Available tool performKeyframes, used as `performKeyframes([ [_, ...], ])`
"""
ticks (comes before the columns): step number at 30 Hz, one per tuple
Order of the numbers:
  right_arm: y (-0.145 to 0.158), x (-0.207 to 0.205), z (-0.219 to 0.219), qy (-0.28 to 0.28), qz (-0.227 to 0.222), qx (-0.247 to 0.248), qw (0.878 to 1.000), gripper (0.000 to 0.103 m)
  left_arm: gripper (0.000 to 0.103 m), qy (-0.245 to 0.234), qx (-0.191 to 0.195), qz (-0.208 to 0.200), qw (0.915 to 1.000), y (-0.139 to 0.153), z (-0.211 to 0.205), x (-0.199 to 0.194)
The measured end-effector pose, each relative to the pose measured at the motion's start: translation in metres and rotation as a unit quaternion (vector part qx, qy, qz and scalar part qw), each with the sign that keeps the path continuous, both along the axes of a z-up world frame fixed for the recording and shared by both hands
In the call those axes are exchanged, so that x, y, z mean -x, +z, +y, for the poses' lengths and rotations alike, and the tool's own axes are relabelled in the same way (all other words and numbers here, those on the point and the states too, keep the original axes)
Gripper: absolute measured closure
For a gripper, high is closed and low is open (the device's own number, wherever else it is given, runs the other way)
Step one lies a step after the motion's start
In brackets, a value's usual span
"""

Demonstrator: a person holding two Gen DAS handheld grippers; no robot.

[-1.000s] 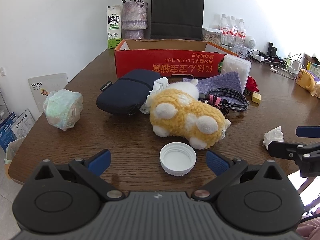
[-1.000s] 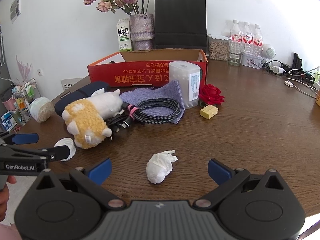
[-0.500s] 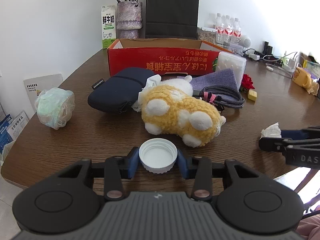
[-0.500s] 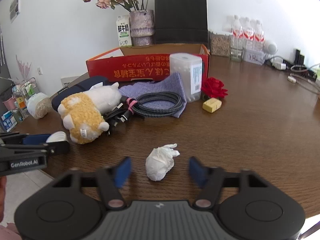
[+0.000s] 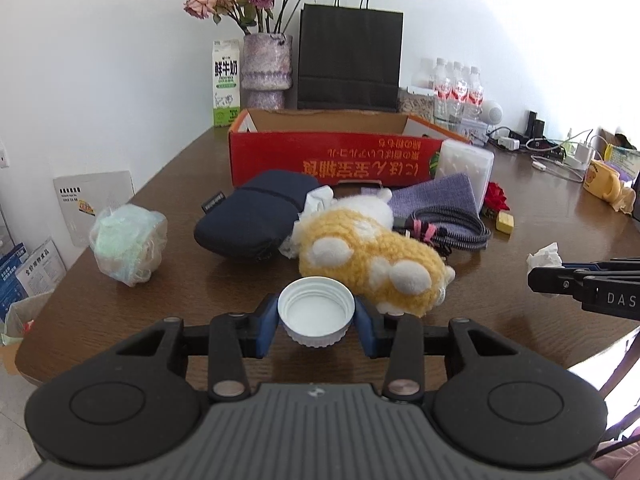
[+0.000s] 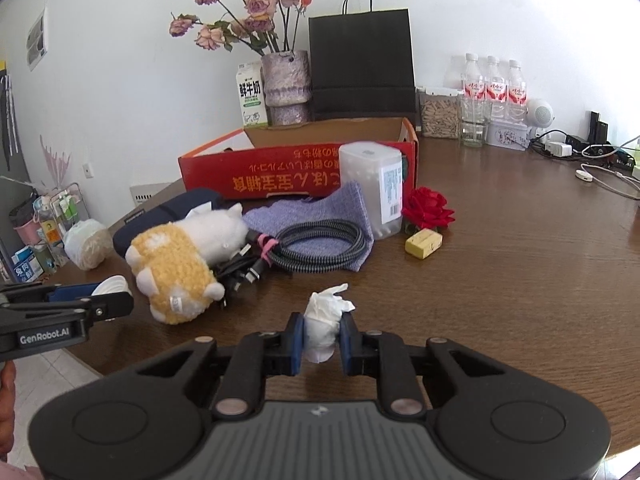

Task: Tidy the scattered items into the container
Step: 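Carry cap and tissue over the cardboard box and open both grippers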

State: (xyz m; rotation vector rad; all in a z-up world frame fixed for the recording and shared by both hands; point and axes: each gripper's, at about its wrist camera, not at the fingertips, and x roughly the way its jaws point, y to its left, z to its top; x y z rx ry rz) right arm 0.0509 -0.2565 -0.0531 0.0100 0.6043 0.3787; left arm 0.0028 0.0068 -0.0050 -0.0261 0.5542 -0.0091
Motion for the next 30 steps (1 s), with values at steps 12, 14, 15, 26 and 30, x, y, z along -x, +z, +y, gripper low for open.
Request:
performKeyframes([
  [12,0.040,-0.043,0.014,0.010,-0.079,-0.031,0.996,0.086,0.062,0.003,0.039,-0.102,0.9940,0.064,0.006,-0.052],
  [14,0.050,-0.058,0.019,0.011,-0.095,-0.045,0.994,0.086,0.062,0.006,0.045,-0.122,0.9914,0.076,0.002,-0.071],
  [15,0.055,-0.067,0.023,0.012,-0.104,-0.052,0.993,0.086,0.062,0.008,0.049,-0.130,0.9903,0.081,0.001,-0.080],
  [26,0.081,-0.193,0.059,-0.021,-0.114,-0.083,0.990,0.086,0.062,0.085,0.111,-0.118,0.9832,0.098,0.022,-0.206],
  [30,0.069,-0.233,0.065,-0.043,-0.088,-0.095,0.991,0.085,0.062,0.102,0.123,-0.103,0.9818,0.080,0.033,-0.242],
])
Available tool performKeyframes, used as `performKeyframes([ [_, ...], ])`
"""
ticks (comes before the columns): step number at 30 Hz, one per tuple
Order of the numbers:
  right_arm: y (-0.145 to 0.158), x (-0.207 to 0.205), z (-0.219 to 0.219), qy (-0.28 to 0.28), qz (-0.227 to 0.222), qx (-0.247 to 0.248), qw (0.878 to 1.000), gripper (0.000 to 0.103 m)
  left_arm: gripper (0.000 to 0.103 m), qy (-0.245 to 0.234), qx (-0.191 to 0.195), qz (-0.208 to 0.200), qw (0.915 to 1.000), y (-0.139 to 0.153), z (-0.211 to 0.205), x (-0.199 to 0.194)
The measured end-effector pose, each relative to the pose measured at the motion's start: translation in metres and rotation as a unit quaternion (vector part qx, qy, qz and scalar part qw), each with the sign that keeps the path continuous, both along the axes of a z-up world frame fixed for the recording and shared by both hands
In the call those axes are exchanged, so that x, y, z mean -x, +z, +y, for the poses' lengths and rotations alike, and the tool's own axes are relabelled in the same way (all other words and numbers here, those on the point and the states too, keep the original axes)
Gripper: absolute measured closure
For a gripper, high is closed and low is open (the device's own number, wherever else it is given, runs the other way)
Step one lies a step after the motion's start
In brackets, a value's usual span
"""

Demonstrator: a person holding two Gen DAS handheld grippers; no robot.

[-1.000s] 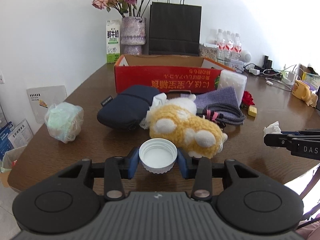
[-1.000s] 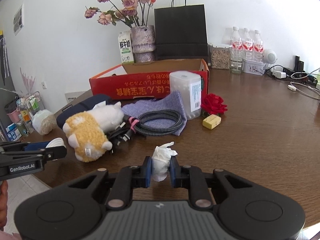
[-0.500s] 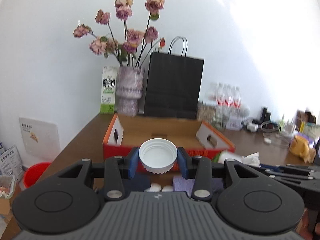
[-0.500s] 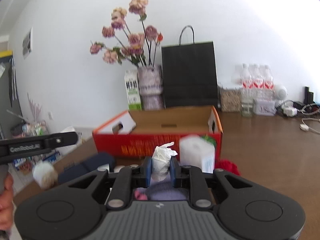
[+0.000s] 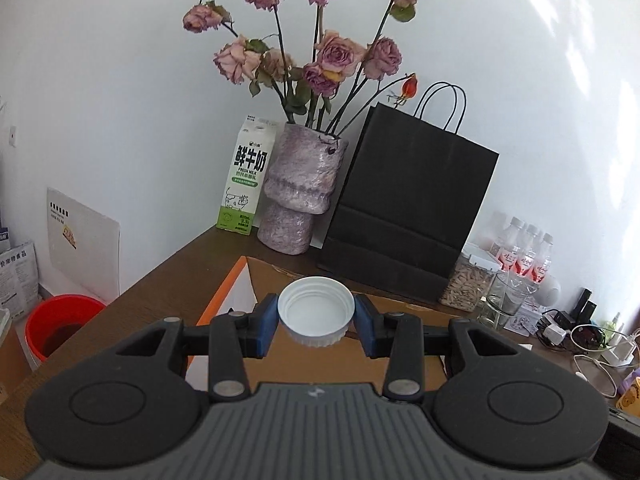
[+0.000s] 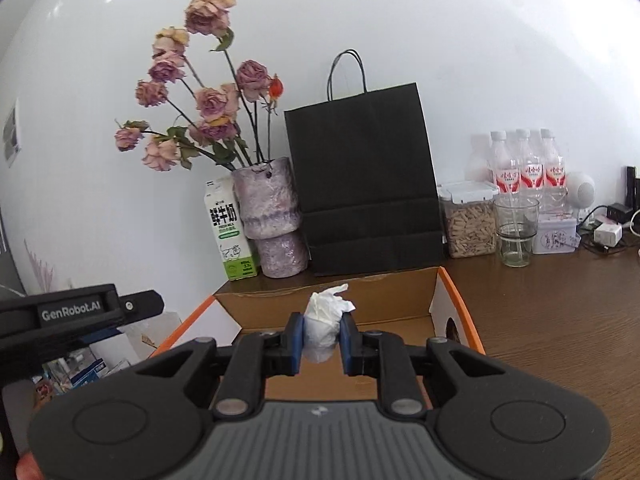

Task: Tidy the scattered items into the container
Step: 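Carry cap and tissue over the cardboard box and open both grippers, then move both grippers back toward the scattered items on the table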

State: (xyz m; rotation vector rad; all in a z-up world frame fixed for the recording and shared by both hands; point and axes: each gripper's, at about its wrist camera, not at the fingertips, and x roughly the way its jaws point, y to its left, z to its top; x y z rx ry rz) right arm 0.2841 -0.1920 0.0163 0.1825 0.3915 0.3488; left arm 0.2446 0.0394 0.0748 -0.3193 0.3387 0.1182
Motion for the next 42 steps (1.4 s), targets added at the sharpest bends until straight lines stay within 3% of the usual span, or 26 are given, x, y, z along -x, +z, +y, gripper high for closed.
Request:
performKeyframes([
  [3,-0.011,-0.010,0.000,-0.008,0.011,0.011,1.000,0.085,0.062,-0.011,-0.009,0.048,0.9987,-0.019,-0.002,-0.018],
  [5,-0.016,-0.014,0.001,-0.010,0.022,0.014,1.000,0.085,0.062,-0.025,-0.001,0.057,0.9980,-0.025,-0.002,-0.021],
  [16,-0.024,-0.011,0.009,-0.008,0.036,0.033,0.999,0.082,0.059,-0.024,-0.043,0.076,0.9959,-0.032,-0.016,-0.021],
  [18,-0.024,-0.010,0.011,-0.009,0.042,0.043,0.998,0.069,0.026,-0.021,-0.053,0.078,0.9953,-0.031,-0.020,-0.019],
  [19,-0.026,-0.010,0.012,-0.008,0.045,0.048,0.998,0.042,0.010,-0.001,-0.061,0.077,0.9952,-0.029,-0.021,-0.017],
  [20,-0.026,-0.007,0.012,-0.017,0.043,0.050,0.998,0.029,0.000,0.022,-0.072,0.069,0.9948,-0.027,-0.021,-0.014],
  [21,-0.026,-0.005,0.011,-0.028,0.038,0.051,0.998,0.024,0.000,0.034,-0.075,0.058,0.9949,-0.025,-0.020,-0.011],
  [23,-0.023,-0.003,0.008,-0.031,0.031,0.045,0.998,0.001,0.000,0.033,-0.062,0.049,0.9963,-0.024,-0.016,-0.009],
  [42,-0.016,0.007,0.007,-0.026,0.009,0.043,0.999,0.000,0.000,0.035,-0.058,0.045,0.9967,-0.022,-0.016,-0.007],
])
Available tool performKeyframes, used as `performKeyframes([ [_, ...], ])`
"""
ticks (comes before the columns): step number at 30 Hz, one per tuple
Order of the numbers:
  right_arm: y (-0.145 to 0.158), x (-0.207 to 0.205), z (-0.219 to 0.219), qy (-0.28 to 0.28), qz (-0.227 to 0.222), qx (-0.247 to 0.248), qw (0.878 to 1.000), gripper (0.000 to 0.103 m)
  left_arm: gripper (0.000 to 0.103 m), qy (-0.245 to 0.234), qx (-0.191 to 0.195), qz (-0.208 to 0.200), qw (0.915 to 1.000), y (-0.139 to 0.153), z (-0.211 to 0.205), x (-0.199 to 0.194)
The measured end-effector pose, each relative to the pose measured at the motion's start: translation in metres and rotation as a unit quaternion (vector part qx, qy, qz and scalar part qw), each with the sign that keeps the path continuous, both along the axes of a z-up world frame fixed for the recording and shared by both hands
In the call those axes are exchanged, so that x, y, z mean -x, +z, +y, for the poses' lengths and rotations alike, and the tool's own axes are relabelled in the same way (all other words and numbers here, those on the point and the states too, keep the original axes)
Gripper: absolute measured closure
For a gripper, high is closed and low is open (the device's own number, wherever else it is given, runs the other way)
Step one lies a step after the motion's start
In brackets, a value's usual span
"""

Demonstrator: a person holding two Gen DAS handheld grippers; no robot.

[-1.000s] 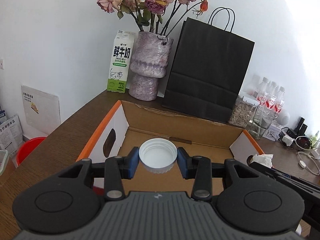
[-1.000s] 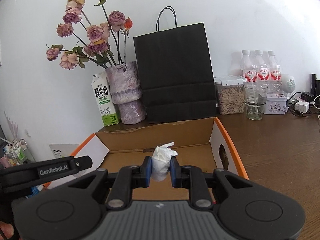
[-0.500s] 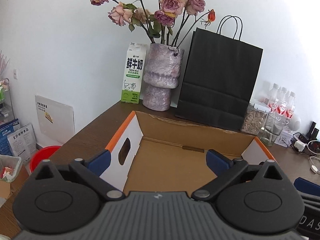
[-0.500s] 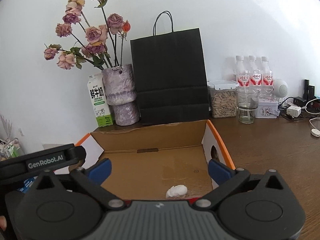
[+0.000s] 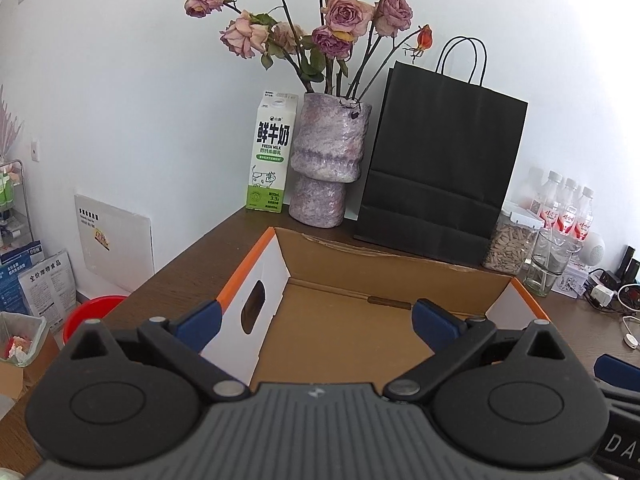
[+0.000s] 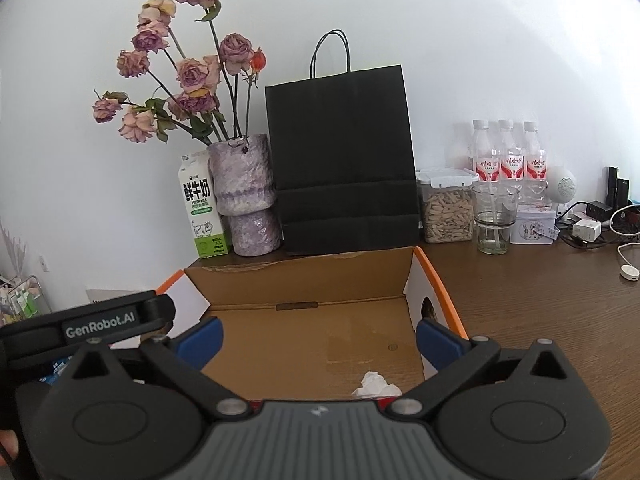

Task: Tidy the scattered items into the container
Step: 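Move both grippers back toward the scattered items on the table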

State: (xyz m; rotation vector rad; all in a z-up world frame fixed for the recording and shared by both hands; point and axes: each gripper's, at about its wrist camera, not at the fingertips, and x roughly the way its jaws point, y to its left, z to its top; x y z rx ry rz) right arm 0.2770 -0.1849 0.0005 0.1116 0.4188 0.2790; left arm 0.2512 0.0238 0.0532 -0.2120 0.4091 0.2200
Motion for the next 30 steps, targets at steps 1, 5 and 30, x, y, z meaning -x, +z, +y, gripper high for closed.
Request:
performKeyframes([
  [1,0.001,0.001,0.000,0.001,-0.001,0.000,1.000,0.000,0.000,0.002,-0.002,0.000,1.0000,0.001,-0.001,0.000],
  [5,0.008,0.004,0.000,0.004,-0.008,0.001,1.000,0.000,0.000,0.002,-0.002,-0.004,1.0000,0.006,-0.003,0.004],
  [30,0.051,0.080,-0.020,0.009,-0.054,0.011,0.998,0.000,0.000,-0.001,-0.006,-0.057,0.9984,0.052,-0.002,0.084],
])
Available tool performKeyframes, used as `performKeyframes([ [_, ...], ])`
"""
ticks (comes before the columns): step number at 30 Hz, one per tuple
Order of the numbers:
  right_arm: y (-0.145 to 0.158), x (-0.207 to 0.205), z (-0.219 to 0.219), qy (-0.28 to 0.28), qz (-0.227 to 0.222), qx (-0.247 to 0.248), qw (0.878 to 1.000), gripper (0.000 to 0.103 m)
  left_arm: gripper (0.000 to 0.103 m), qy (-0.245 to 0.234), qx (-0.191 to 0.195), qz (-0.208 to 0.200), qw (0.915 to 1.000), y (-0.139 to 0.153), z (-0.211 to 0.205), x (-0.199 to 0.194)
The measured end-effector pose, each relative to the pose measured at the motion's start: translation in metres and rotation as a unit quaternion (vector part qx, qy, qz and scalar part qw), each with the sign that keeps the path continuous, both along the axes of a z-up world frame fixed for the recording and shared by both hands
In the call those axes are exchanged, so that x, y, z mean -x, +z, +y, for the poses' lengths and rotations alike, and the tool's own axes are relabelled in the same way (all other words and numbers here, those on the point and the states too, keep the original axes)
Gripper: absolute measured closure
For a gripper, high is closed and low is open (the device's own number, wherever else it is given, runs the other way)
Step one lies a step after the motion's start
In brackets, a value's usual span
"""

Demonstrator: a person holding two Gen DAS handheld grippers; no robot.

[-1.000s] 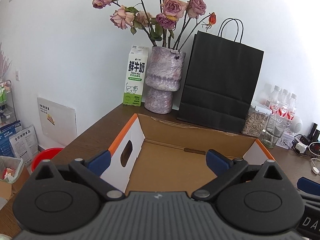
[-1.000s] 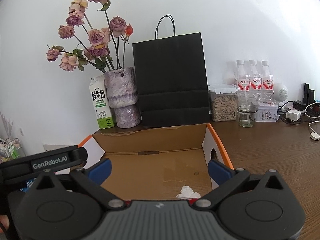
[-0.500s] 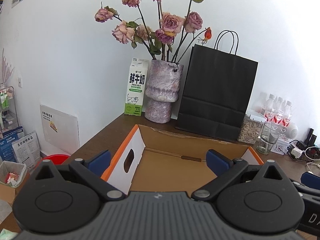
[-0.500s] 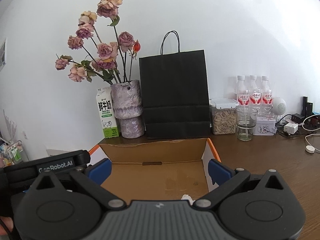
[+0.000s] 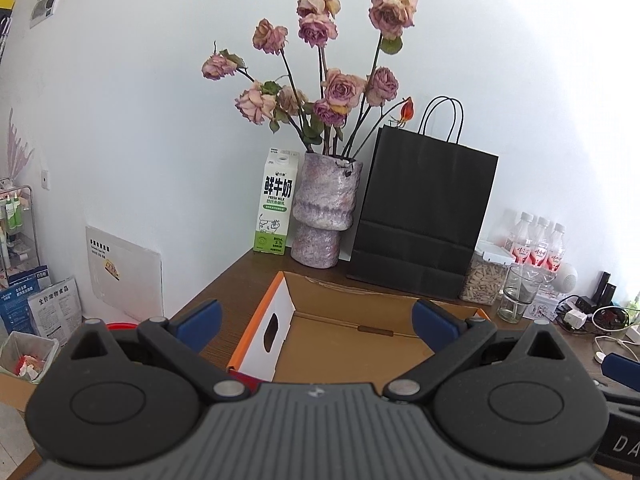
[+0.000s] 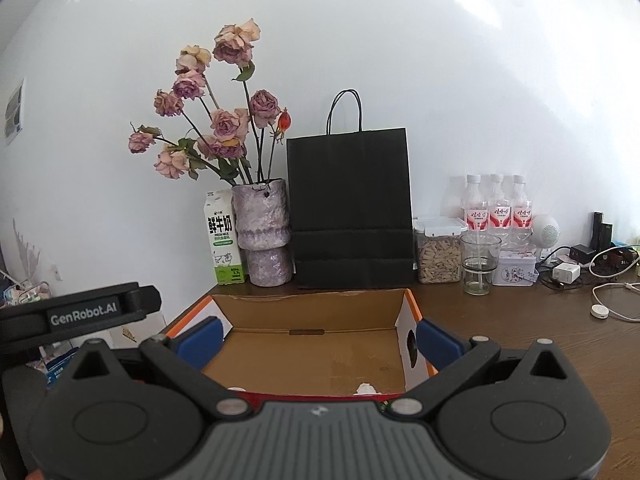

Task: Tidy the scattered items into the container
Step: 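Move both grippers back toward the scattered items on the table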

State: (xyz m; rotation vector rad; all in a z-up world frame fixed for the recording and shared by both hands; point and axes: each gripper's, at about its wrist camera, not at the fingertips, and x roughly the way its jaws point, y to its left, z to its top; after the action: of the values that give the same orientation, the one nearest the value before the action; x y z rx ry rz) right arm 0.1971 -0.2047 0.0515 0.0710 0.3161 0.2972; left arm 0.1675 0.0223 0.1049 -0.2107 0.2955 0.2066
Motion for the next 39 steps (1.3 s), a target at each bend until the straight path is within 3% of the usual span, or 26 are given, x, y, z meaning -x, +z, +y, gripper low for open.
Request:
performKeyframes([
  [14,0.004,0.057,-0.027,0.017,-0.015,0.011,1.000,0.000,0.000,-0.013,0.001,-0.024,0.9996,0.010,0.014,0.063],
  [20,-0.013,0.093,-0.043,0.025,-0.008,0.022,0.999,0.000,0.000,-0.016,-0.029,-0.035,0.9989,-0.003,0.026,0.109],
  [31,-0.074,0.142,-0.051,0.042,0.066,0.035,0.996,0.000,0.000,0.028,-0.039,0.042,0.9980,-0.059,0.069,0.178],
  [39,-0.088,0.145,-0.041,0.040,0.090,0.049,0.994,0.000,0.000,0.049,-0.020,0.076,0.9957,-0.077,0.087,0.171],
])
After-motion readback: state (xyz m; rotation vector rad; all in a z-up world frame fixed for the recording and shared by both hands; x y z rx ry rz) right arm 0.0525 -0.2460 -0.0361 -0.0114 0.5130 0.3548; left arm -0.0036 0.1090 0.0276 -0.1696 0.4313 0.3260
